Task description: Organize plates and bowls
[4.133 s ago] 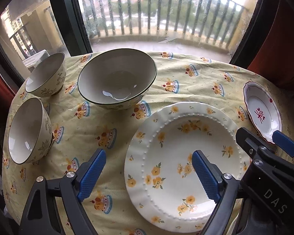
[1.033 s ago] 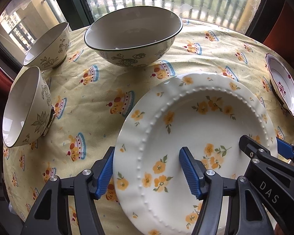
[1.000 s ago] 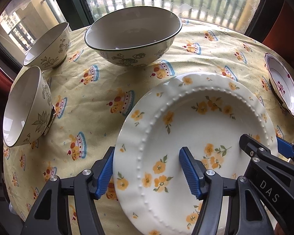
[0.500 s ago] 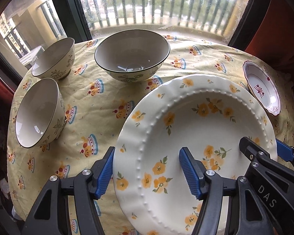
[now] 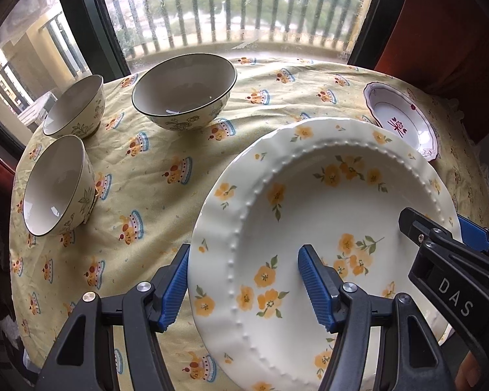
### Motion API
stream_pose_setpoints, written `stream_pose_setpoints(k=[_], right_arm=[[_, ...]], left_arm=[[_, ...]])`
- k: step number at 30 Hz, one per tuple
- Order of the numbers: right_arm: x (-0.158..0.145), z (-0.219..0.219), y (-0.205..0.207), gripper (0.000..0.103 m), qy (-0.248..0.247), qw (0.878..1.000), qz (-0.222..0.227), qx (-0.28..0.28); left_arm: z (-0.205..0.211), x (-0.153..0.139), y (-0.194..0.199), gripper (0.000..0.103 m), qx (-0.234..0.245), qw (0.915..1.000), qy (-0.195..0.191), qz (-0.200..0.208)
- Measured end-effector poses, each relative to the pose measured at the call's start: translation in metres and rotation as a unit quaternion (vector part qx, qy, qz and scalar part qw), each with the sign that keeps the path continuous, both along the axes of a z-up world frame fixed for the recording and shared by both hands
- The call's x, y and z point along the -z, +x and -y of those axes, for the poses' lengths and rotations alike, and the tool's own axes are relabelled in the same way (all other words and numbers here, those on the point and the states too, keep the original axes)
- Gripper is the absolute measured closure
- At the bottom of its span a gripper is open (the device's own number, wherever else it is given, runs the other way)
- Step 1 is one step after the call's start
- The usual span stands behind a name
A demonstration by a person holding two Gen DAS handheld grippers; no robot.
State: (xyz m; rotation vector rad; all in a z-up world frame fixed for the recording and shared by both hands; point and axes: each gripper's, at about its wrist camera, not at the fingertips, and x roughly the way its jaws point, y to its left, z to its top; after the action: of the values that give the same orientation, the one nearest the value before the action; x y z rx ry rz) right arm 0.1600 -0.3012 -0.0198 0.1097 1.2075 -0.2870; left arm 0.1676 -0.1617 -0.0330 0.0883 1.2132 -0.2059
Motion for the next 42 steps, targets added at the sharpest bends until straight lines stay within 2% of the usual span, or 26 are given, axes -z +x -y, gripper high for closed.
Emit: stream_pose_setpoints(k=[6, 10, 18, 30, 36, 42], right_arm=[[0.005, 0.028, -0.01, 0.04, 0.004, 1.0, -0.005, -0.007], [0.008, 0.052, -0.015, 0.04, 0.012, 1.0, -0.011, -0.017], [0.006, 0.106, -0.026, 0.04, 0.009, 0.999, -0.011, -0.041], [0.016, 0.172, -0.046, 0.04, -0.005, 0.998, -0.024, -0.059], [0.026, 0.199, -0.055, 0.04, -0.007, 0.997, -0.033, -0.068], [0.034, 0.214, -0.059, 0.04, -0.01, 0.997, -0.039, -0.072]], left_arm=[[0.027, 0.002, -0.009, 0.037, -0.009, 0.9999, 0.0, -0.007], [0.055, 0.0, -0.019, 0.037, -0.018, 0.9998, 0.011, 0.002], [0.104, -0.002, -0.036, 0.037, -0.04, 0.9992, 0.001, -0.003], [0.171, 0.016, -0.062, 0.037, -0.057, 0.9981, -0.011, -0.019], [0.195, 0.025, -0.077, 0.037, -0.064, 0.9976, -0.013, -0.022], [0.207, 0.04, -0.084, 0.037, -0.069, 0.9964, -0.017, -0.046]])
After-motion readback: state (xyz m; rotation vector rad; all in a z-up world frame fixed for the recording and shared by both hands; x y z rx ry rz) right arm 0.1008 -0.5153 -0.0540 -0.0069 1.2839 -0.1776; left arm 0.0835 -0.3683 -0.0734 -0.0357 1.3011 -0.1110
